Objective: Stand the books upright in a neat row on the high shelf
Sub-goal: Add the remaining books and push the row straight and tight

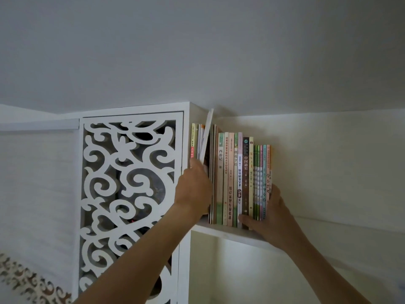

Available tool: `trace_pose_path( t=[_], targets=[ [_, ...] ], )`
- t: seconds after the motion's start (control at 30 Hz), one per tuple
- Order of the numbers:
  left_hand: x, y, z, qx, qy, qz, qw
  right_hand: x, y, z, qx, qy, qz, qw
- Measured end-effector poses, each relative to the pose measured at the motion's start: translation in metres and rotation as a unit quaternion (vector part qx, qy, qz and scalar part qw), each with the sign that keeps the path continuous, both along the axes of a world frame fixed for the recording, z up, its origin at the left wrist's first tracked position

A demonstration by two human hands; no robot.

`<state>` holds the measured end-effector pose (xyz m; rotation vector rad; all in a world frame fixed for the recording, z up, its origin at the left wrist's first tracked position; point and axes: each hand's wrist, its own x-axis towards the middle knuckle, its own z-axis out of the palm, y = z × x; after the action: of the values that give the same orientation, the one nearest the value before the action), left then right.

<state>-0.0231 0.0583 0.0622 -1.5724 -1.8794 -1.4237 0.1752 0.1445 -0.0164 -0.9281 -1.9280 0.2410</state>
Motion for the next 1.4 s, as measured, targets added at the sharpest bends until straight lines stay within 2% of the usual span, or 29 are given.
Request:
trace_pose_path(
  t=[0.1,0.23,0.33,0.47,0.57,0.7,0.8,0.9,1.0,1.17,1.23,1.33,1.4],
  targets=[
    [-0.004,0.000,0.006,-0.002,0.009,-0.002,1.000,0.001,0.001,-0.001,0.001,0.002,0.001,1.000],
    [0.004,0.006,-0.028,0.032,-0.105,-0.130,0.985,0.000,0.002,-0.001,-0.003,0.006,-0.002,1.000],
    [0.013,0.011,-0.080,0.055,-0.076,-0.182,0.979,0.000,0.002,-0.002,0.000,0.008,0.002,1.000],
    [0.010,0.021,-0.112,0.106,-0.032,-0.172,0.979,0.001,0.004,-0.002,-0.001,0.010,0.009,1.000],
    [0.009,0.019,-0.113,0.095,-0.023,-0.159,0.982,0.001,0.003,-0.002,-0.005,0.011,0.006,1.000],
    [0.015,0.003,-0.089,0.106,-0.069,-0.125,0.984,0.002,0.004,-0.003,-0.004,0.005,0.000,1.000],
    [0.015,-0.017,-0.057,0.144,-0.019,-0.038,0.989,0.002,0.006,-0.002,-0.006,0.001,-0.007,1.000],
    [0.011,-0.024,-0.030,0.121,0.020,0.018,0.992,0.001,0.007,-0.002,-0.008,-0.004,-0.012,1.000],
    [0.014,-0.024,-0.030,0.141,-0.047,-0.027,0.989,0.000,0.007,-0.001,-0.004,-0.008,-0.011,1.000],
    [0.016,-0.011,-0.064,0.186,-0.135,-0.103,0.968,0.000,0.004,-0.002,-0.011,-0.005,-0.012,1.000],
    [0.014,-0.003,-0.071,0.168,-0.118,-0.121,0.971,0.001,0.002,-0.001,-0.016,-0.002,-0.010,1.000],
    [0.015,-0.002,-0.078,0.115,-0.049,-0.152,0.980,0.001,-0.001,0.000,-0.024,-0.003,-0.017,1.000],
    [0.015,-0.005,-0.079,0.088,-0.043,-0.168,0.981,0.001,-0.003,0.000,-0.026,-0.007,-0.021,0.999]
  ],
)
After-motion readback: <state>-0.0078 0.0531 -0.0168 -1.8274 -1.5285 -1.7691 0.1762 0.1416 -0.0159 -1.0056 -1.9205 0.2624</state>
